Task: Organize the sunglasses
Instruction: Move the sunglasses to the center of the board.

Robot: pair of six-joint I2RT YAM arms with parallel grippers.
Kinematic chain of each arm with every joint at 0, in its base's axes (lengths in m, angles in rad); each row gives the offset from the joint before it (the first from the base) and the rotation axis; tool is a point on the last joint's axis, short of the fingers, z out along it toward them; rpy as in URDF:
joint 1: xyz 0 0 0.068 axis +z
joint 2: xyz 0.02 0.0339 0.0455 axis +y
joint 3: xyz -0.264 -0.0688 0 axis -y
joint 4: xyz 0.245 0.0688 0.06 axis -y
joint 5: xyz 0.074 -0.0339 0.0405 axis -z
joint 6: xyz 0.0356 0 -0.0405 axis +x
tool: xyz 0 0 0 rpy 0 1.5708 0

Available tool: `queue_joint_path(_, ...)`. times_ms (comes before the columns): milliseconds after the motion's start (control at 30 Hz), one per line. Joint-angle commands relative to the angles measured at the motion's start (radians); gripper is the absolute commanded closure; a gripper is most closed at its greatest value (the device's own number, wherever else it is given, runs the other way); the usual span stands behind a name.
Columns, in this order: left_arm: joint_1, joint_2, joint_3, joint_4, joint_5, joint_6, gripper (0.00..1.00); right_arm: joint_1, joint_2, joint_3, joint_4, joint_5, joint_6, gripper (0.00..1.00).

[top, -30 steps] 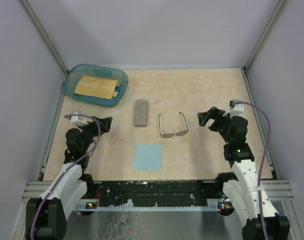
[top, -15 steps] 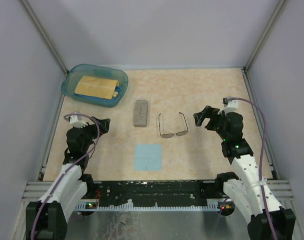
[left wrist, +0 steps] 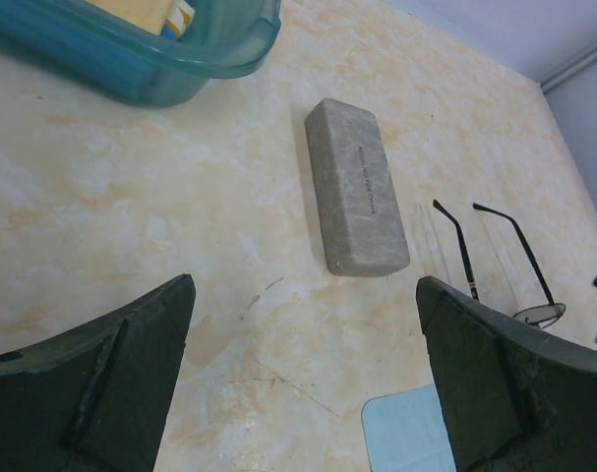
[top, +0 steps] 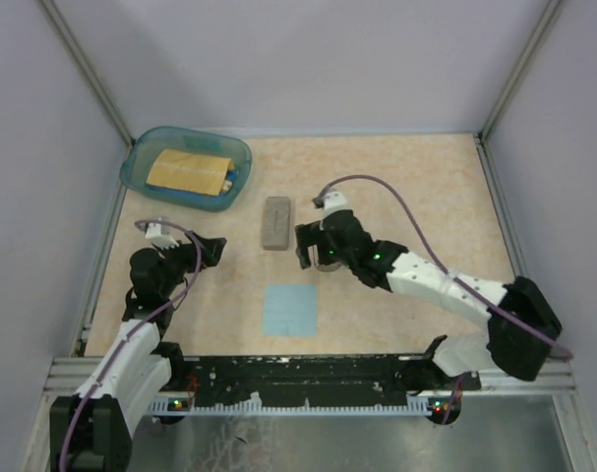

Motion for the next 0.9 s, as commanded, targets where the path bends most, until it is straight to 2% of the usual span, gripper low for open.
queue_joint_path(0,0.005,0.000,0.031,-0.007,0.055,0.032,0.00,0.122,0.161,0.140,0.012,0.083,0.026,0.01)
queue_joint_path(167,0.004,-0.010,0.037,-0.024,0.049,0.040,0.00,0.179,0.327,0.219,0.035,0.061,0.068,0.01)
queue_joint_path(433,0.004,-0.011,0.030,-0.016,0.047,0.041,0.00,0.198,0.511,0.314,0.008,0.034,0.133,0.01)
queue_joint_path(867,0.004,-0.012,0.030,-0.022,0.035,0.046,0.00,0.198,0.579,0.330,-0.076,0.091,0.209,0.01)
